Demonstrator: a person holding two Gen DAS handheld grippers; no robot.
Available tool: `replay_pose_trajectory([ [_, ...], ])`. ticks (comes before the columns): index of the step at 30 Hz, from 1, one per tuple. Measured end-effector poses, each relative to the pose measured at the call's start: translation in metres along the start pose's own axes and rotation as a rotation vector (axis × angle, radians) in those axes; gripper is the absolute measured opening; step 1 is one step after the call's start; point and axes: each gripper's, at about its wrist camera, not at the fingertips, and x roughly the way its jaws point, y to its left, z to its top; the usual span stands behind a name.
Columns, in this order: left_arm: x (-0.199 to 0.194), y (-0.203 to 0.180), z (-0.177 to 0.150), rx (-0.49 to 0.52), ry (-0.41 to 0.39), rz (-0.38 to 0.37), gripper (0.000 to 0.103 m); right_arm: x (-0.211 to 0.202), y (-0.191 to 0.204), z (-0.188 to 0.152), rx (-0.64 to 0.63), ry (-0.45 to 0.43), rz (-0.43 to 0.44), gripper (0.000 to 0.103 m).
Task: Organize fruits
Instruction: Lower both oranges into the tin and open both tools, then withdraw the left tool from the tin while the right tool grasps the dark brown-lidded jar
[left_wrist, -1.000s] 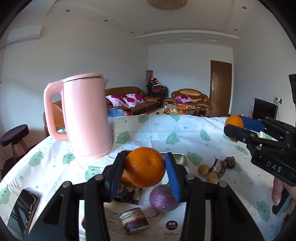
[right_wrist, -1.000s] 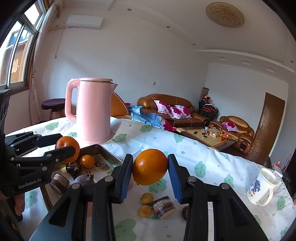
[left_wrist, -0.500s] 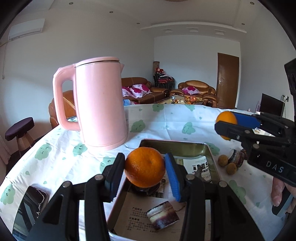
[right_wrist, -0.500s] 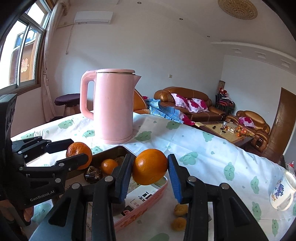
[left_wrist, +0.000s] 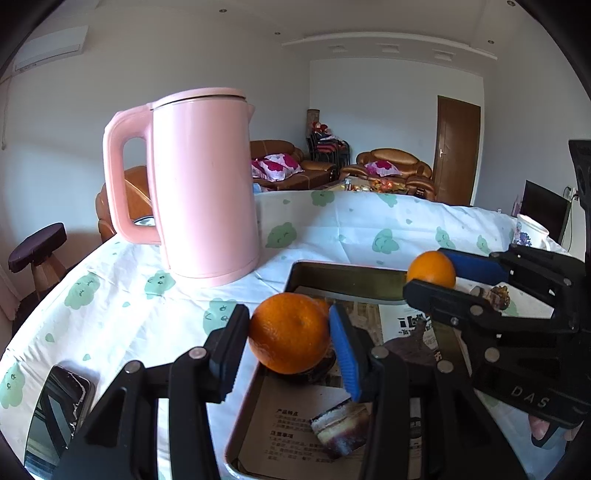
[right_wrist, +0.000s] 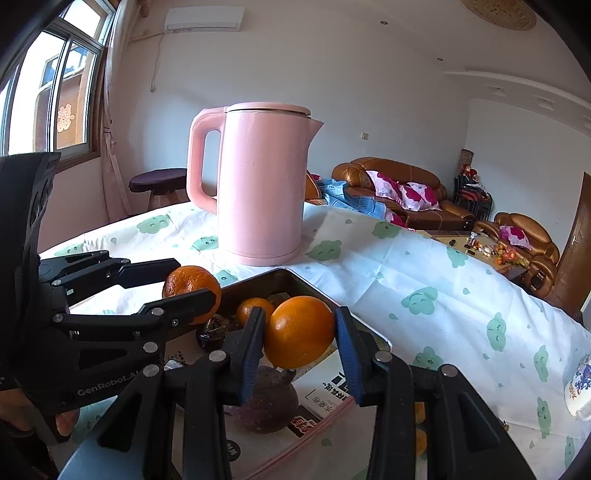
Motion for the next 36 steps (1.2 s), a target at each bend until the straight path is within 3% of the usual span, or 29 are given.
replay_pose_trajectory([
  [15, 0.000, 0.001, 0.001, -0.011, -0.005, -0.016, 0.049, 0.010, 0.007, -0.008, -0.012, 0.022, 0.029, 0.041],
  [17, -0.002, 0.002, 0.003, -0.016, -0.015, -0.001, 0.056, 0.007, 0.005, -0.007, -0.004, 0.009, 0.029, 0.042],
  [20, -0.010, 0.006, 0.006, -0.046, -0.044, 0.005, 0.074, -0.002, -0.003, -0.005, 0.020, -0.015, 0.018, 0.055],
  [22, -0.015, 0.003, 0.007, -0.054, -0.064, -0.002, 0.076, -0.011, -0.012, -0.005, 0.036, -0.026, 0.014, 0.056],
  [26, -0.025, -0.014, 0.009, -0.035, -0.094, -0.033, 0.079, -0.030, -0.036, -0.014, 0.042, -0.011, -0.055, 0.056],
  [30, -0.029, -0.039, 0.009, -0.009, -0.111, -0.069, 0.092, -0.046, -0.077, -0.030, 0.072, 0.015, -0.170, 0.056],
  [36, -0.019, -0.077, 0.008, 0.044, -0.093, -0.095, 0.093, -0.054, -0.125, -0.050, 0.145, 0.054, -0.246, 0.056],
])
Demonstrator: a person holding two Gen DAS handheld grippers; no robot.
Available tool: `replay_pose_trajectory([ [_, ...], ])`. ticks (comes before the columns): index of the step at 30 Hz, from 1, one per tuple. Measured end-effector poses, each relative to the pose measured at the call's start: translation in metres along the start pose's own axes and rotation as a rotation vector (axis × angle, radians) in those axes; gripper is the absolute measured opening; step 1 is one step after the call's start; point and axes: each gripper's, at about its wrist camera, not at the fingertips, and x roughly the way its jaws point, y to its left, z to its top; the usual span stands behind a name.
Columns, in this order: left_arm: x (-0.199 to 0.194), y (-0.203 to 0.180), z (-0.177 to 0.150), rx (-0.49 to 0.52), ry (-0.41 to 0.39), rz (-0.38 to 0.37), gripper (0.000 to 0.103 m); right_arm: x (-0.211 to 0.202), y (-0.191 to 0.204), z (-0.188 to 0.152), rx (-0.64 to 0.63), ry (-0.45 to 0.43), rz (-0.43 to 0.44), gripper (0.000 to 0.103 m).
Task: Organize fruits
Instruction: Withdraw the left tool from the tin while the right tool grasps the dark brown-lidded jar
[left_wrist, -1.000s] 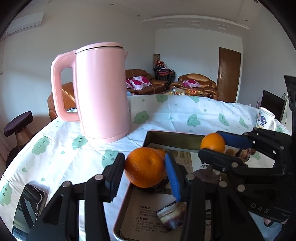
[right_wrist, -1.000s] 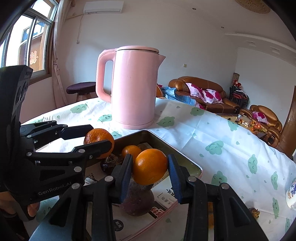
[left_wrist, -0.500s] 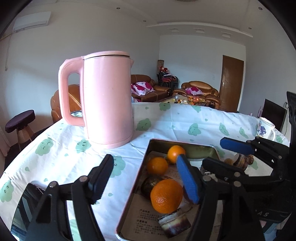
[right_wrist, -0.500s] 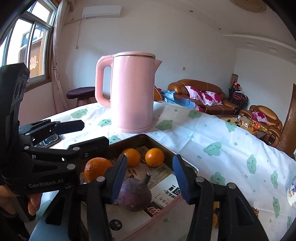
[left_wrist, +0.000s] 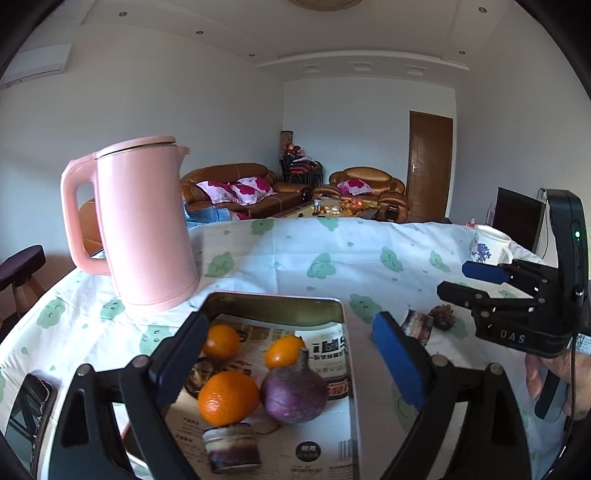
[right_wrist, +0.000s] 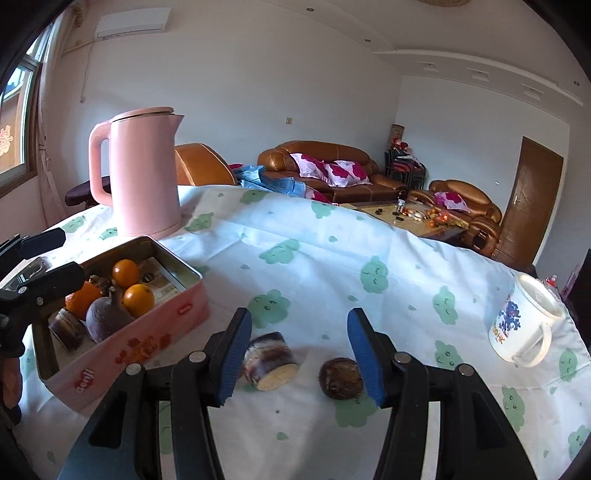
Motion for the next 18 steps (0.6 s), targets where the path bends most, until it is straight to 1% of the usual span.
replay_pose_trajectory([
  [3, 0.007, -0.014, 0.000, 0.015, 0.010, -0.010, 0.093, 0.009, -0.005, -0.003, 0.011, 0.033, 0.012, 0.056],
  [6, 0.013, -0.025, 0.000, 0.036, 0.022, -0.012, 0.094, 0.020, 0.001, -0.004, 0.001, 0.070, 0.053, 0.056],
  [8, 0.015, -0.028, -0.001, 0.048, 0.023, -0.002, 0.094, 0.030, 0.006, -0.005, -0.012, 0.099, 0.077, 0.056],
  [10, 0.018, -0.028, -0.001, 0.050, 0.029, 0.006, 0.094, 0.038, 0.009, -0.005, -0.018, 0.122, 0.078, 0.056],
  [12, 0.017, -0.025, 0.000, 0.037, 0.028, 0.000, 0.095, 0.048, 0.011, -0.007, -0.020, 0.170, 0.082, 0.056],
  [14, 0.018, -0.024, 0.000, 0.043, 0.023, 0.025, 0.095, 0.056, 0.011, -0.009, -0.016, 0.210, 0.088, 0.056],
  [16, 0.021, -0.024, 0.001, 0.059, 0.044, 0.027, 0.095, 0.062, 0.011, -0.009, -0.003, 0.233, 0.108, 0.056],
  [18, 0.025, -0.027, 0.002, 0.087, 0.046, 0.063, 0.096, 0.065, 0.011, -0.011, 0.001, 0.252, 0.109, 0.054],
])
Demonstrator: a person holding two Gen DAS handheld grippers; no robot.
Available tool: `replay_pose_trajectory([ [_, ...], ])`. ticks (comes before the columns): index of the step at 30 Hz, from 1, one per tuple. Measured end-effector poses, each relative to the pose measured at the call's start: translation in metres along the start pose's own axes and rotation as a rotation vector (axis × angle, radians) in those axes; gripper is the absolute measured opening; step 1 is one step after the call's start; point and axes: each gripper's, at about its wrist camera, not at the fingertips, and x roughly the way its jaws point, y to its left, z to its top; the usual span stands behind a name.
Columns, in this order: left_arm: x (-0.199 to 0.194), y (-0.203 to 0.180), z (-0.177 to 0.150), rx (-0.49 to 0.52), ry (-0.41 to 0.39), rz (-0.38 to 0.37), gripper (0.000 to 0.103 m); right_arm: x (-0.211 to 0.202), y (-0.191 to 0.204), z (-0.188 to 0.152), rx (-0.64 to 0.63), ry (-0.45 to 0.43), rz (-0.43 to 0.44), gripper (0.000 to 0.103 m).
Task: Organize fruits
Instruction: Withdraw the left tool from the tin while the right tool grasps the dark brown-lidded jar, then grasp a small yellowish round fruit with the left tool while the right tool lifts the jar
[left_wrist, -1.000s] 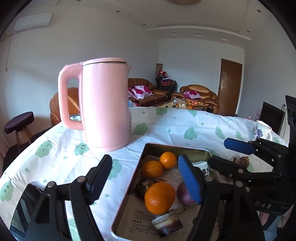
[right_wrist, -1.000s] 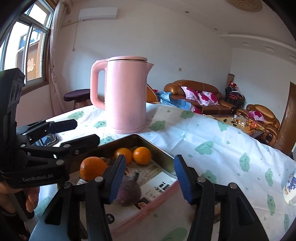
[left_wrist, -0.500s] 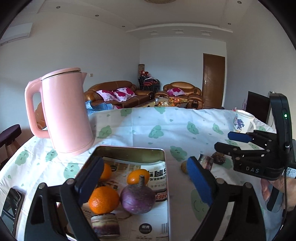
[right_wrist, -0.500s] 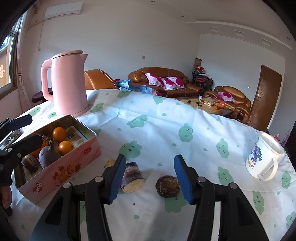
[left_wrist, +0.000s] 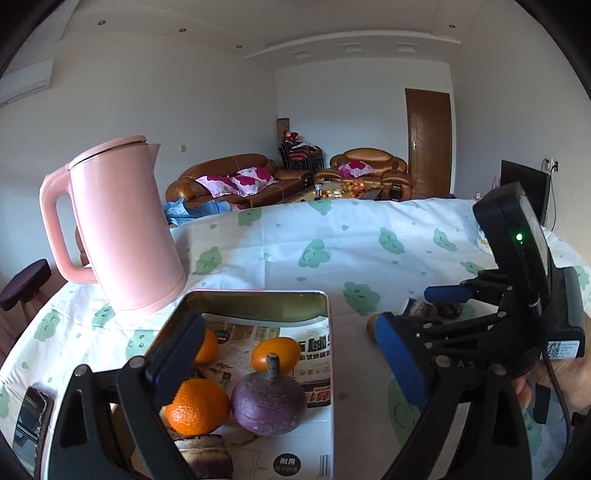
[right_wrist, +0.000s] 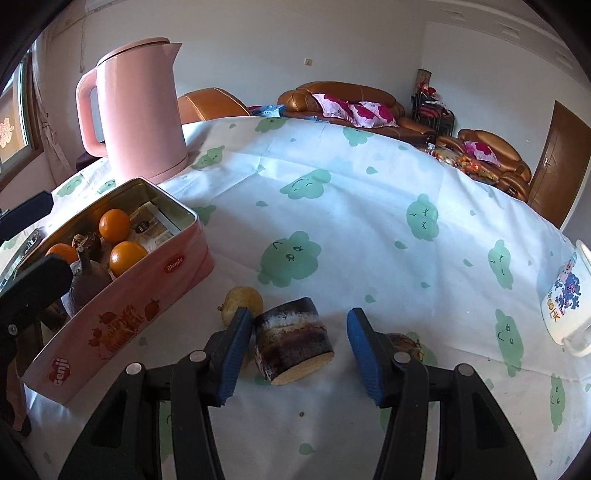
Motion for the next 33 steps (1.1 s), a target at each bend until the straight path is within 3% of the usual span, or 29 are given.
replay_pose_trajectory([
  [2, 0.002, 0.001, 0.001, 0.005, 0.001, 0.010, 0.096, 0.004, -0.001, -0.002, 0.019, 0.023, 0.029, 0.045],
  [7, 0.004, 0.015, 0.002, -0.045, 0.003, 0.026, 0.096, -0.010, 0.001, -0.006, 0.019, -0.030, 0.001, 0.043],
  [10, -0.004, 0.011, 0.004, -0.060, -0.027, -0.008, 0.096, -0.027, -0.004, -0.013, 0.052, -0.091, -0.048, 0.043],
  [15, -0.005, -0.030, 0.007, 0.030, -0.007, -0.101, 0.093, -0.050, -0.020, -0.022, 0.086, -0.166, -0.164, 0.043],
  [19, 0.017, -0.056, 0.003, 0.062, 0.091, -0.160, 0.075, -0.060, -0.045, -0.027, 0.158, -0.205, -0.180, 0.043],
  [21, 0.027, -0.067, -0.001, 0.078, 0.137, -0.184, 0.059, -0.063, -0.052, -0.027, 0.187, -0.220, -0.166, 0.043],
  [24, 0.039, -0.077, -0.003, 0.101, 0.197, -0.195, 0.049, -0.065, -0.054, -0.028, 0.203, -0.235, -0.156, 0.044],
  [27, 0.051, -0.084, -0.005, 0.116, 0.267, -0.211, 0.047, -0.067, -0.050, -0.028, 0.186, -0.252, -0.158, 0.044],
  [29, 0.058, -0.086, -0.007, 0.117, 0.306, -0.217, 0.036, -0.069, -0.048, -0.029, 0.174, -0.261, -0.165, 0.044],
  [33, 0.066, -0.088, -0.010, 0.118, 0.354, -0.214, 0.034, -0.072, -0.047, -0.030, 0.163, -0.277, -0.159, 0.044],
])
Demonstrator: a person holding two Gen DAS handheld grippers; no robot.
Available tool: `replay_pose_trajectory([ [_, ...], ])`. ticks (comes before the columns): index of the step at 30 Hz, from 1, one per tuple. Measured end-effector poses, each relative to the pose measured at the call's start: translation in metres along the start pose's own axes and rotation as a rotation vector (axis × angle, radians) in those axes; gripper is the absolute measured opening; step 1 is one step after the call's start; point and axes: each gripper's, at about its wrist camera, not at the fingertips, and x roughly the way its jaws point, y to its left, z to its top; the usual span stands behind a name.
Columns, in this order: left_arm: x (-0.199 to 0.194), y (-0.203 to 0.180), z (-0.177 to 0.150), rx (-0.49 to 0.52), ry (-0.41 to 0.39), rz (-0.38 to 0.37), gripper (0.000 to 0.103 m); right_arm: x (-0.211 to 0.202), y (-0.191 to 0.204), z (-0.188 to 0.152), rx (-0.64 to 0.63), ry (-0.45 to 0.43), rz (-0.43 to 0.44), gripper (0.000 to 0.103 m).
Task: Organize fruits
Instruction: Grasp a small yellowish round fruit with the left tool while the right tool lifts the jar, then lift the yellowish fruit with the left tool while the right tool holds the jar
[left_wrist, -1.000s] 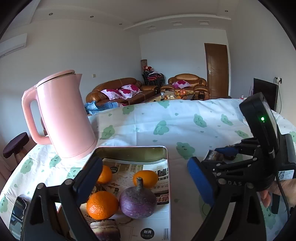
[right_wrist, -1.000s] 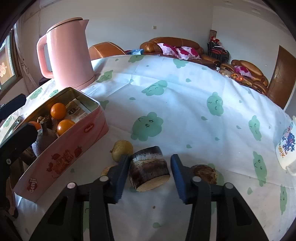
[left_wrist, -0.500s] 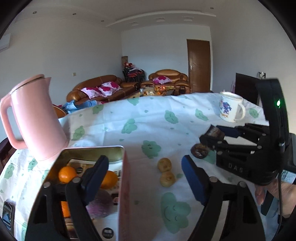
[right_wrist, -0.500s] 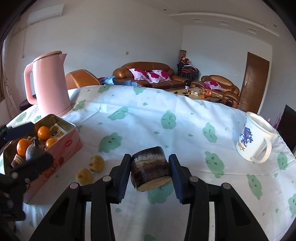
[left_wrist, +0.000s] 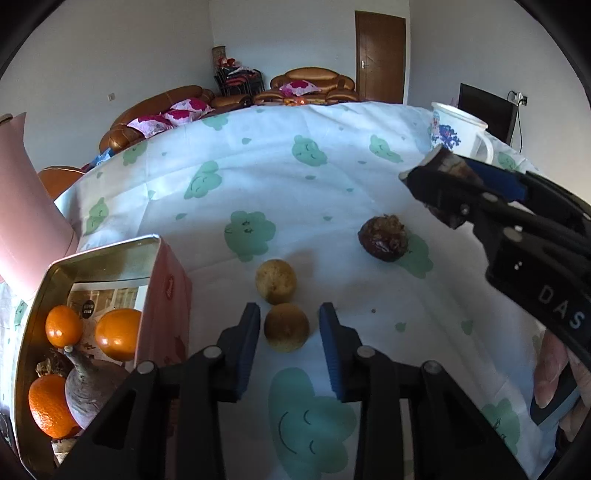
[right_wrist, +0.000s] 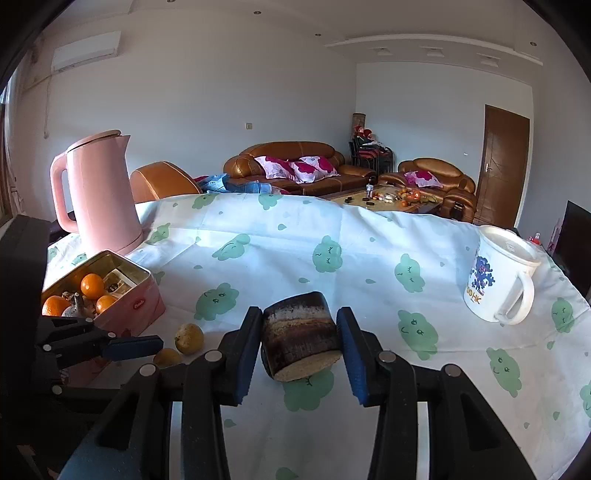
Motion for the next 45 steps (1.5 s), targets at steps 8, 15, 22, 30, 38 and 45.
replay_pose_trajectory([
  [8, 0.011, 0.000, 0.002, -0.007, 0.041, -0.019, 0.027, 0.000, -0.003, -0.001, 0.014, 0.000, 0.022, 0.044],
  [15, -0.002, 0.001, 0.002, -0.002, -0.030, -0.032, 0.026, -0.007, -0.004, -0.002, 0.014, -0.037, 0.033, 0.044],
  [22, -0.018, 0.005, 0.002, -0.015, -0.118, -0.027, 0.026, -0.013, -0.002, -0.002, 0.006, -0.064, 0.029, 0.044],
  [30, -0.033, 0.009, 0.000, -0.035, -0.200, -0.019, 0.026, -0.020, 0.000, -0.003, -0.006, -0.099, 0.029, 0.044],
  [38, -0.044, 0.009, -0.003, -0.034, -0.262, -0.004, 0.026, -0.023, 0.001, -0.003, -0.013, -0.119, 0.028, 0.044],
  [45, -0.052, 0.009, -0.005, -0.034, -0.303, 0.017, 0.026, -0.027, 0.001, -0.004, -0.017, -0.137, 0.025, 0.044],
])
